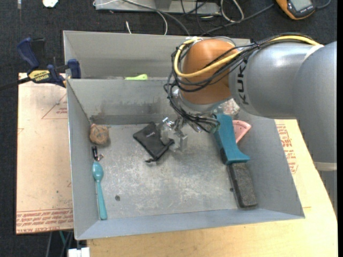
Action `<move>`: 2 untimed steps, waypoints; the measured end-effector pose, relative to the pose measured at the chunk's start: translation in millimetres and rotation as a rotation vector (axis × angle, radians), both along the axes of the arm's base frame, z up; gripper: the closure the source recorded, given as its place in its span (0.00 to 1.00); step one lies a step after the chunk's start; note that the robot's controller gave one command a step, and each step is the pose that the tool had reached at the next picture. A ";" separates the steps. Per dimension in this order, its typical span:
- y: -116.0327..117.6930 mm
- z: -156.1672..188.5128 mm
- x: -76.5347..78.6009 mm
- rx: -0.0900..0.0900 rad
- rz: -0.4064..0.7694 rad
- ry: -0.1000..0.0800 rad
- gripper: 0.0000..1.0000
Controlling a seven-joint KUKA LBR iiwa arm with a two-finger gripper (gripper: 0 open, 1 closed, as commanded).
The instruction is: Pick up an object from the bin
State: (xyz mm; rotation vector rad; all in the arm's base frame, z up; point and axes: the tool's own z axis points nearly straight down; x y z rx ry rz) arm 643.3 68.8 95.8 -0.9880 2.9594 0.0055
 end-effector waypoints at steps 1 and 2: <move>5.5 57.7 0.3 0.000 0.074 0.000 1.00; -8.9 35.2 -34.3 0.001 -0.048 0.000 1.00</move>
Offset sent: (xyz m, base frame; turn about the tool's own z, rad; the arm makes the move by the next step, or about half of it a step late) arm -0.0812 -0.0312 -0.0247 -0.3108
